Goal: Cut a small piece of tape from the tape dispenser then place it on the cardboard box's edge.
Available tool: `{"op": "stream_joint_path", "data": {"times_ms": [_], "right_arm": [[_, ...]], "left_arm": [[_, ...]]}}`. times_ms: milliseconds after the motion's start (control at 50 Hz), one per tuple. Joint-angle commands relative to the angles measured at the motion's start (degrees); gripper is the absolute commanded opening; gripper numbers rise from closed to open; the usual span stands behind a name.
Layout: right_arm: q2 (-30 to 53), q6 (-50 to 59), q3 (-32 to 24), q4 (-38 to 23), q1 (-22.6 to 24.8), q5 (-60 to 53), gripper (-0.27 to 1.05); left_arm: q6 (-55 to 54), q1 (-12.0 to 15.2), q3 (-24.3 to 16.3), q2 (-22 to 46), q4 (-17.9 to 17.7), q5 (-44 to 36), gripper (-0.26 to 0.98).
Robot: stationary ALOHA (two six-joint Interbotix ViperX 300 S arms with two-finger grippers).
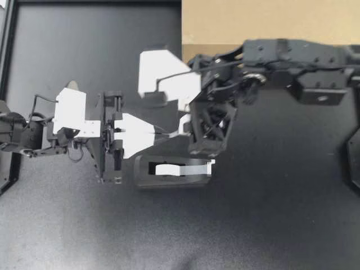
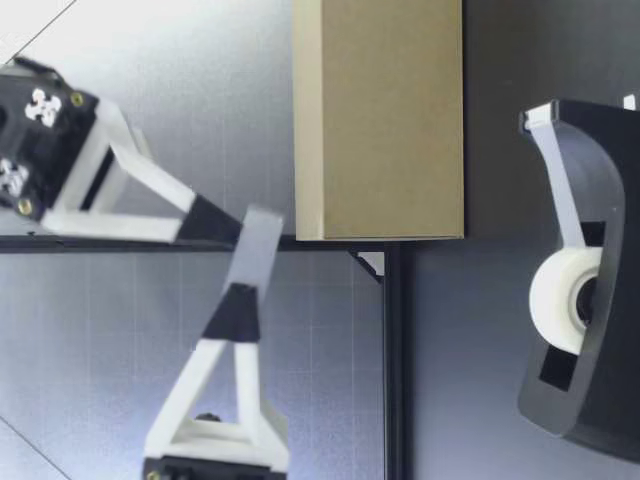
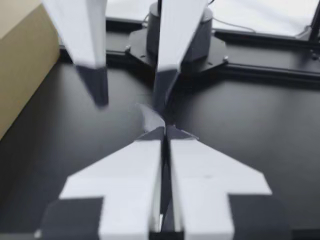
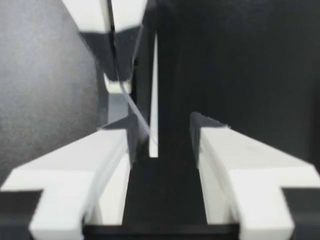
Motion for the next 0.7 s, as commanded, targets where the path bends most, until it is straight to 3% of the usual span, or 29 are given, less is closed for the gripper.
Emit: {"op": "stream_joint_path", "data": {"times_ms": [0, 200, 380, 500, 680], "right_arm": [[-4.83, 0.09, 1.67, -0.09, -1.14, -2.64, 0.44], [-11.43, 0.26, 10.81, -1.41, -3.6, -12.39, 0.44], [-16.96, 0.62, 21.09, -2.46, -7.47, -27.86, 0.43], [-18.72, 0.53, 27.6, -2.55, -9.93, -39.64, 0.39], [-18.63, 0.62, 34.45, -2.46, -12.48, -54.67, 0.26]], "left_arm": [[-0.26, 2.2, -1.05, 0.53, -4.39, -0.88, -0.11], [-0.26, 6.15, -4.92, 3.69, -19.95, -3.16, -0.11], [-1.14, 8.44, -10.46, 6.42, -28.83, -3.34, -0.11], [-6.06, 10.72, -13.36, 9.05, -31.55, -3.34, -0.11], [-18.37, 13.8, -15.56, 13.27, -31.38, -3.69, -0.12]]}}
